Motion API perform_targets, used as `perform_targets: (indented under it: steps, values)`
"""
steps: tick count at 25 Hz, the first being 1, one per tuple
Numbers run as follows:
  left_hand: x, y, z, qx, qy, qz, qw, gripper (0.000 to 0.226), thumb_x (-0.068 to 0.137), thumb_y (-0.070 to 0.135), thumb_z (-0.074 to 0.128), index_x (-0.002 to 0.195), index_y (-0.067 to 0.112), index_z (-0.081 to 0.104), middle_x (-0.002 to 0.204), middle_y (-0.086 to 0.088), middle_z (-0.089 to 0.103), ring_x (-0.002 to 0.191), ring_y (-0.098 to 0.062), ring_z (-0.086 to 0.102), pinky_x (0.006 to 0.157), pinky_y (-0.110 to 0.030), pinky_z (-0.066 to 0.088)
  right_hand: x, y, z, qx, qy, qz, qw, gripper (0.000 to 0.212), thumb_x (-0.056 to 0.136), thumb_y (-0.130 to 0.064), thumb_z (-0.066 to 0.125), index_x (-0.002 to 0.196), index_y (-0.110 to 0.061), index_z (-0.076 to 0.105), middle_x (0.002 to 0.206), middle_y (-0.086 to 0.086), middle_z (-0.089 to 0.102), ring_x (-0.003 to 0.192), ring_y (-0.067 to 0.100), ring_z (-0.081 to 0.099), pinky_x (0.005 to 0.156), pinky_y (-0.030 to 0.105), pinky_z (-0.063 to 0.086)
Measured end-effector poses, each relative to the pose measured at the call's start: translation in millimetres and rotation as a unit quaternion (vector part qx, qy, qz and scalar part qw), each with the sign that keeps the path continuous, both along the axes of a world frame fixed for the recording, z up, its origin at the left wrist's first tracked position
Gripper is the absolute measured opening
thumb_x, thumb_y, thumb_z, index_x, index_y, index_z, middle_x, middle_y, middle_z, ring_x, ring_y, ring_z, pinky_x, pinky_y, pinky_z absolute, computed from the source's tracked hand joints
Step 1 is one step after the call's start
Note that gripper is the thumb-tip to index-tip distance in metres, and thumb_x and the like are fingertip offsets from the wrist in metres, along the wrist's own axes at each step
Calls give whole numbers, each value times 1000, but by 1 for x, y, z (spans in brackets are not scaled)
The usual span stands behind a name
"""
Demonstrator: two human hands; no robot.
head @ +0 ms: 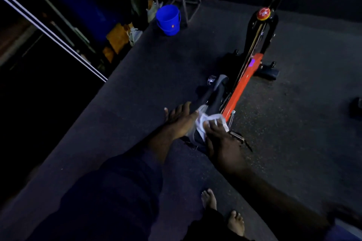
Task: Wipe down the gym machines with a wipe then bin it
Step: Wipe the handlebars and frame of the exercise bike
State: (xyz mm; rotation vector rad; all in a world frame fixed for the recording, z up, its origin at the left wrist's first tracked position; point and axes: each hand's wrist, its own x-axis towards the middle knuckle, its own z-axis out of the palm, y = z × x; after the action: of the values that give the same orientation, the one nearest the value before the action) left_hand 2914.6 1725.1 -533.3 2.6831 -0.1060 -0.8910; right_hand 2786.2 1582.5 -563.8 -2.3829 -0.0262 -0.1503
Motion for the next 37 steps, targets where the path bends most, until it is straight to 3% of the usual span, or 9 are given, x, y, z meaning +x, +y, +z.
perform_targets:
  steps: [6, 10, 15, 17, 21, 25, 29, 34, 37]
  values:
    - [7, 2, 0, -29, 18, 6, 999, 60, 109, 52, 27, 165, 32, 17, 173, -2, 18, 159, -26, 12, 127, -53, -11, 72, -31, 16, -148, -26, 42, 988, 31, 103, -15, 57, 130, 0, 65, 141, 21, 61, 138, 39, 52, 113, 48, 45]
    - [13, 3, 8, -86, 79, 57, 992, 66, 106, 65, 12, 165, 35, 21, 174, 3, 14, 161, -21, 4, 128, -49, -11, 54, 5, 24, -38, -7, 65, 997, 29, 105, -19, 53, 105, 8, 62, 109, 32, 62, 105, 48, 62, 100, 44, 51]
    - [14, 13, 19, -177, 112, 68, 976, 72, 106, 68, 14, 164, 26, 26, 174, -4, 15, 161, -22, 8, 130, -49, -2, 37, 20, 29, -98, -19, -47, 994, 30, 97, -45, 67, 109, -20, 77, 116, 2, 76, 102, 22, 73, 76, 32, 56]
    - [12, 13, 17, -188, 97, 68, 975, 76, 105, 69, 15, 164, 23, 26, 173, -7, 19, 160, -23, 12, 130, -50, -1, 58, 23, 25, -105, -27, -76, 991, 39, 96, -44, 64, 119, -15, 75, 134, 10, 68, 122, 29, 66, 93, 39, 57]
    - [13, 15, 6, -119, 51, -36, 991, 73, 105, 69, 14, 163, 26, 24, 172, -5, 20, 159, -29, 14, 128, -55, -5, 3, 37, -4, -194, -94, 89, 972, 35, 99, -27, 62, 130, -14, 69, 147, 7, 60, 141, 26, 52, 114, 41, 43]
    - [12, 16, -7, -15, 38, -131, 991, 94, 100, 74, 32, 166, 19, -5, 174, -7, 0, 158, -36, 7, 125, -63, -2, -28, 45, -10, -67, -45, -181, 980, 39, 102, -40, 62, 133, -17, 70, 147, 4, 60, 138, 21, 54, 107, 33, 47]
    - [9, 13, -3, -16, 42, -117, 992, 95, 101, 73, 34, 166, 20, -12, 175, -5, -8, 159, -36, 1, 123, -68, 2, -8, 85, 12, 118, 93, -446, 882, 38, 105, -37, 58, 141, -27, 65, 127, 16, 71, 114, 32, 69, 87, 34, 48]
    - [-6, -7, 23, -76, -3, -162, 984, 82, 100, 31, 60, 167, 23, 14, 174, -11, 7, 159, -32, 11, 129, -47, 8, -27, 41, 38, 184, 193, -413, 871, 20, 93, -39, 71, 108, -31, 82, 97, 6, 80, 93, 19, 75, 83, 34, 53]
    - [-25, -43, 59, -274, 39, -102, 955, 62, 95, -1, 61, 154, 11, 44, 144, -11, 53, 129, -23, 51, 100, -15, 42, -46, -6, 75, 394, 151, -414, 806, 14, 92, -21, 74, 102, -25, 84, 80, 2, 79, 75, 12, 69, 82, 42, 62]
